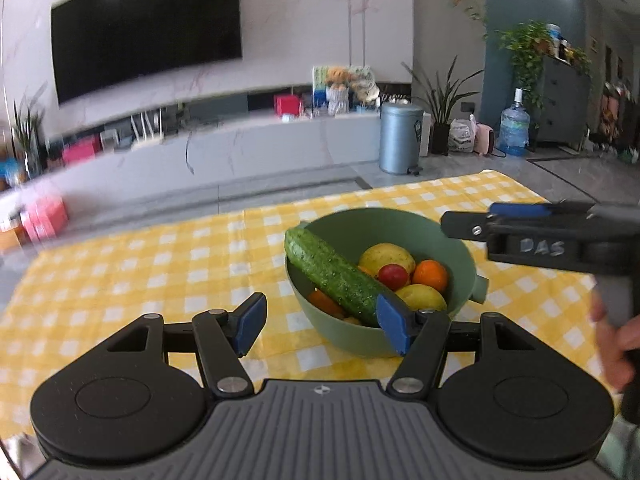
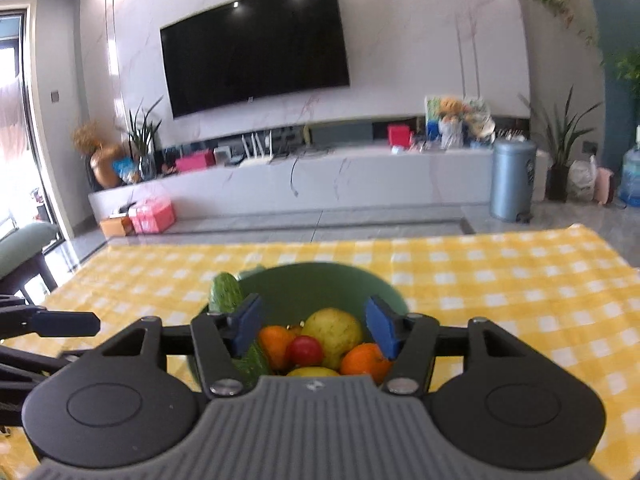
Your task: Organize fruits
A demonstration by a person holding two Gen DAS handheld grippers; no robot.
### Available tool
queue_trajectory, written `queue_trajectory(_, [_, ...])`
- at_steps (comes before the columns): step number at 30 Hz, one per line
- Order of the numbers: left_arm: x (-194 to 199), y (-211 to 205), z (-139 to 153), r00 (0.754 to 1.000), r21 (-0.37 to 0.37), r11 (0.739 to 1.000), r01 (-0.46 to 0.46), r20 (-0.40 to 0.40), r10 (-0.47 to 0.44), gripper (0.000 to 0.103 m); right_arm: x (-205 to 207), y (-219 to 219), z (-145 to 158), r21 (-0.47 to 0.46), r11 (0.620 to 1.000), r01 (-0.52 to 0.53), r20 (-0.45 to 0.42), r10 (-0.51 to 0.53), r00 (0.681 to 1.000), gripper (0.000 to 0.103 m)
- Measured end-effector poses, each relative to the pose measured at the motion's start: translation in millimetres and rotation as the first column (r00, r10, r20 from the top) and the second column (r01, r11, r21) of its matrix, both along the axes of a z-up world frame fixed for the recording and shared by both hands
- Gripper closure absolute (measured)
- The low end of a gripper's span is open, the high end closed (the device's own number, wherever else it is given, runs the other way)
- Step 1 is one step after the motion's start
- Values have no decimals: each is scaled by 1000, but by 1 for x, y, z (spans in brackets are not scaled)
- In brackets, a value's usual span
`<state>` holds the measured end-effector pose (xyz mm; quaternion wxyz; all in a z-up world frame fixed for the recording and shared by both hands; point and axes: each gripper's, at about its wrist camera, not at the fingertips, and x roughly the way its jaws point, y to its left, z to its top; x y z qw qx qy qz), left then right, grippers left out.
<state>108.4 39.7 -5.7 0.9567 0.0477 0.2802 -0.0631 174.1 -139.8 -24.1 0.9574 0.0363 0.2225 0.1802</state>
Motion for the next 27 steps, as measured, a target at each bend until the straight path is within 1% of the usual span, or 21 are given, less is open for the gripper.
queue_trajectory(1, [-6, -4, 2, 1000, 17, 1000, 8, 22, -8, 29, -11, -2, 4, -1, 1000, 7, 17, -7, 1000, 42])
queue_trajectory(3, [-18, -11, 5, 998, 36, 999, 17, 64, -20, 28, -35, -6, 11, 5, 1000, 17, 51, -17, 999, 33])
queue_trajectory(5, [-31, -16, 6, 993, 40, 999, 19, 115, -23, 28, -59, -10, 14, 11, 999, 35, 80, -36, 996, 29])
queue_trajectory(7, [-45, -22, 4, 985, 36, 999, 7, 171, -13, 24, -83, -16, 14, 19, 998, 57, 102, -59, 993, 25])
queue_trajectory(8, [-51, -25, 3, 981, 37, 999, 0, 196, -7, 22, -94, -18, 13, 20, 997, 72, 112, -74, 991, 20])
queue_trajectory(9, [-58, -28, 1, 977, 42, 999, -2, 214, -7, 21, -105, -20, 12, 17, 996, 88, 122, -90, 989, 17])
queue_trajectory(11, [-66, -33, -2, 971, 50, 999, -7, 241, -5, 16, -124, -22, 9, 5, 994, 109, 139, -109, 984, 17])
queue_trajectory(12, [-70, -35, -4, 969, 51, 999, -13, 249, 0, 14, -132, -22, 7, -5, 993, 118, 150, -116, 982, 14])
queue_trajectory(15, [-76, -37, -11, 959, 57, 997, -60, 279, 42, 14, -153, -24, -1, -16, 988, 151, 174, -146, 974, 11])
queue_trajectory(16, [-77, -38, -14, 956, 54, 995, -81, 286, 62, 13, -158, -25, -4, -19, 987, 159, 182, -153, 971, 9])
queue_trajectory(17, [-77, -37, -17, 955, 49, 994, -95, 287, 77, 13, -160, -24, -7, -24, 986, 164, 183, -156, 971, 4])
queue_trajectory(19, [-75, -37, -22, 954, 48, 994, -100, 289, 82, 12, -166, -23, -14, -35, 987, 159, 183, -150, 972, 4])
queue_trajectory(23, [-68, -39, -35, 965, 78, 991, -107, 249, 84, 11, -166, -17, -27, -73, 988, 135, 165, -122, 979, 4])
queue_trajectory(27, [-65, -32, -45, 965, 72, 988, -135, 234, 115, 11, -159, -13, -37, -63, 987, 148, 134, -138, 981, 4])
